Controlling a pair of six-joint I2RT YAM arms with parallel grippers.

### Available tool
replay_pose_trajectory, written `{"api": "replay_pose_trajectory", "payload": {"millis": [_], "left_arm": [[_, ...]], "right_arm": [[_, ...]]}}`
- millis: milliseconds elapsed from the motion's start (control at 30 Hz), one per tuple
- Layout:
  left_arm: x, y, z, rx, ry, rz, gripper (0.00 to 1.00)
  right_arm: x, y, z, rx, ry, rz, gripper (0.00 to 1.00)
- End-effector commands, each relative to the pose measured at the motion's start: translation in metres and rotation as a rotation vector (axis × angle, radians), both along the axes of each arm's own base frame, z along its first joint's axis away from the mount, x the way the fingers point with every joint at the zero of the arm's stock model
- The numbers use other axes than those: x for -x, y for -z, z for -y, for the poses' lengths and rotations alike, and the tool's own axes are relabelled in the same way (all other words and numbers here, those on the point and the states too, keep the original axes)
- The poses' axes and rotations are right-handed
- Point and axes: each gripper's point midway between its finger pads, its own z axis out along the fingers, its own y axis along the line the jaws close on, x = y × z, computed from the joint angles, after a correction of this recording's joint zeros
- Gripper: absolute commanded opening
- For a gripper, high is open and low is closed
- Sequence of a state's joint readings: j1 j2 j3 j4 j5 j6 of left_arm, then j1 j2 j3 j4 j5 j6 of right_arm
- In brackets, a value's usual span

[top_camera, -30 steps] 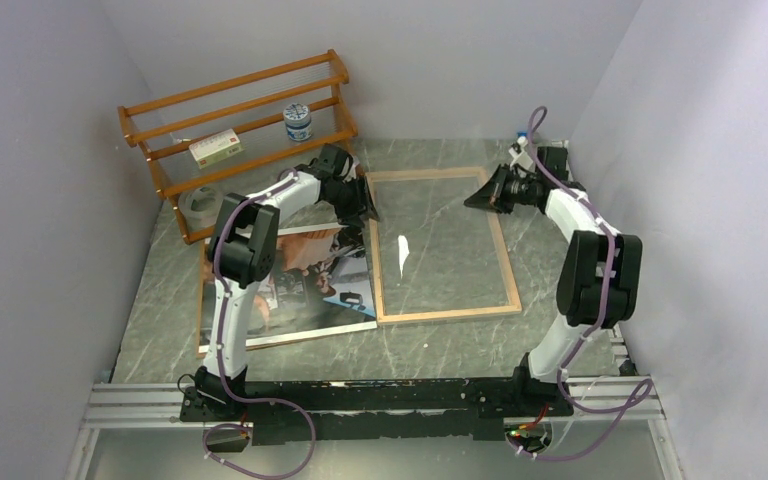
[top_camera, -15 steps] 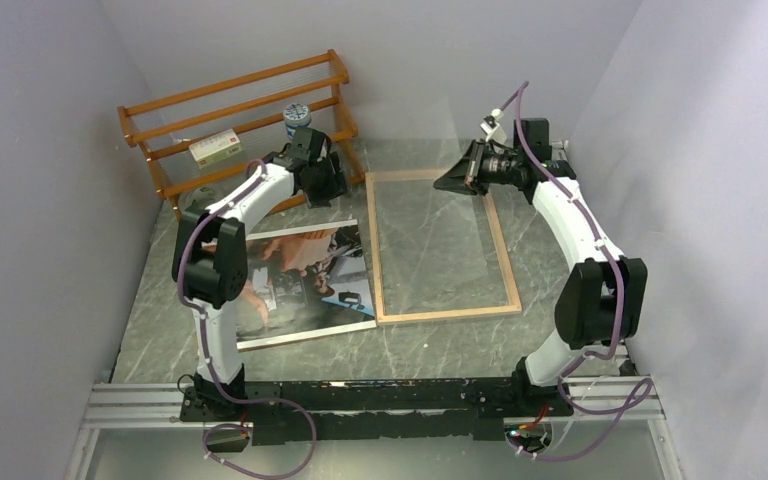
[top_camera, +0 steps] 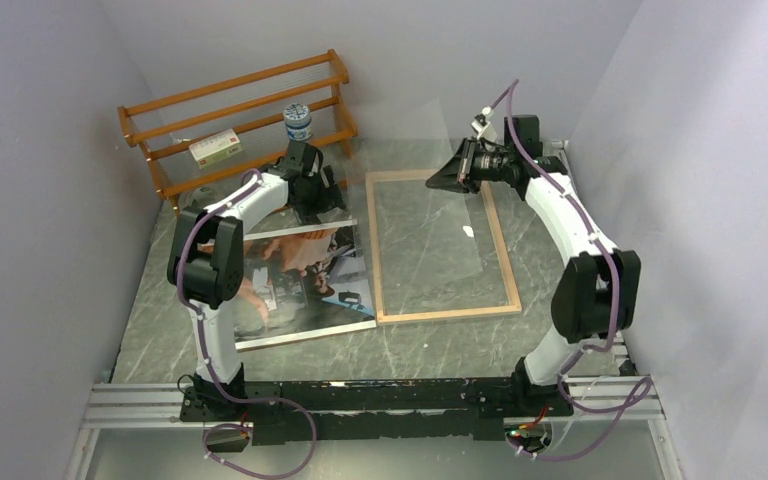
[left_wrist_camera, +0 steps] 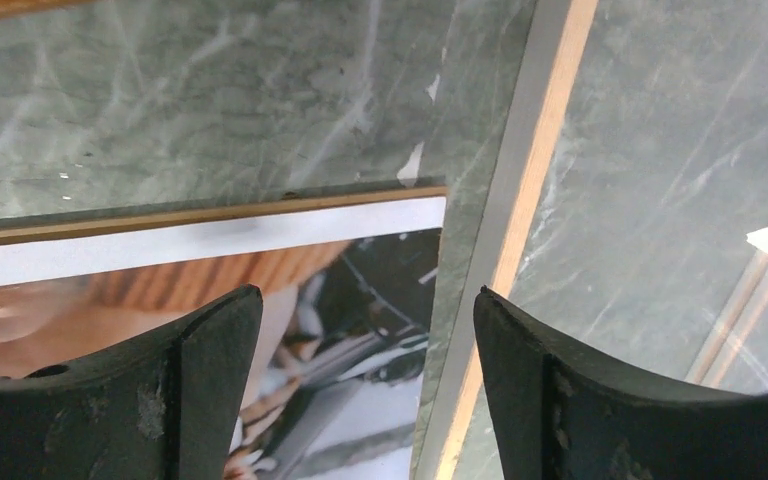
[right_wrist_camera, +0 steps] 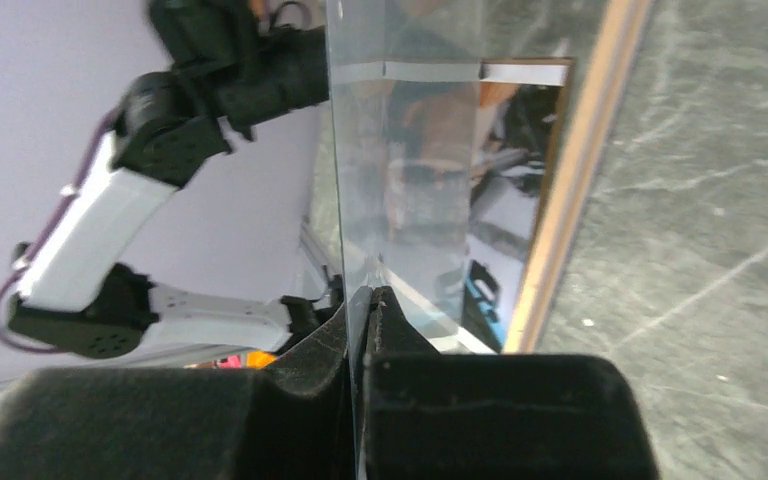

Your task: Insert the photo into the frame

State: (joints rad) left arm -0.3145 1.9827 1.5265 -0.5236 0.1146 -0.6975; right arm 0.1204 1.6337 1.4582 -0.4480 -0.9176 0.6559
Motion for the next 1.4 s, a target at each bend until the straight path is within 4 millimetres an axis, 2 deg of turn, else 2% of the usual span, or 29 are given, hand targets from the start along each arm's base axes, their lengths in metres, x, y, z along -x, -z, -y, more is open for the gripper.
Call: {"api": "replay_pose_trajectory", "payload": {"millis": [0,133,267,367,567,700,1000,1367], "left_arm": [[-0.001,-0.027,0.025,0.131,0.081,0.068,0.81],[0.006,-0.015,0.041,0.206,0.161,0.032,0.79],[0.010,0.001,0.060,0.293,0.252,-0.019,0.75],[0.010,0.014,0.065,0.303,0.277,-0.069,0.72],[0.006,0.023,0.076,0.357,0.312,-0.095,0.64],[0.004,0.023,0.083,0.389,0.332,-0.098,0.60],[0.005,0.030,0.083,0.366,0.330,-0.103,0.53],[0.008,0.035,0.093,0.342,0.357,-0.108,0.53]], "right_arm": [[-0.022,0.062,0.018,0.132,0.025,-0.064,0.02],[-0.035,0.104,0.045,0.182,0.061,-0.088,0.01],[-0.042,0.135,0.068,0.211,0.062,-0.113,0.01],[-0.046,0.150,0.080,0.213,0.077,-0.143,0.00],[-0.050,0.173,0.093,0.229,0.101,-0.169,0.00],[-0.046,0.182,0.102,0.234,0.094,-0.177,0.00],[-0.034,0.200,0.124,0.271,0.105,-0.216,0.00],[-0.047,0.194,0.117,0.233,0.082,-0.115,0.00]]}}
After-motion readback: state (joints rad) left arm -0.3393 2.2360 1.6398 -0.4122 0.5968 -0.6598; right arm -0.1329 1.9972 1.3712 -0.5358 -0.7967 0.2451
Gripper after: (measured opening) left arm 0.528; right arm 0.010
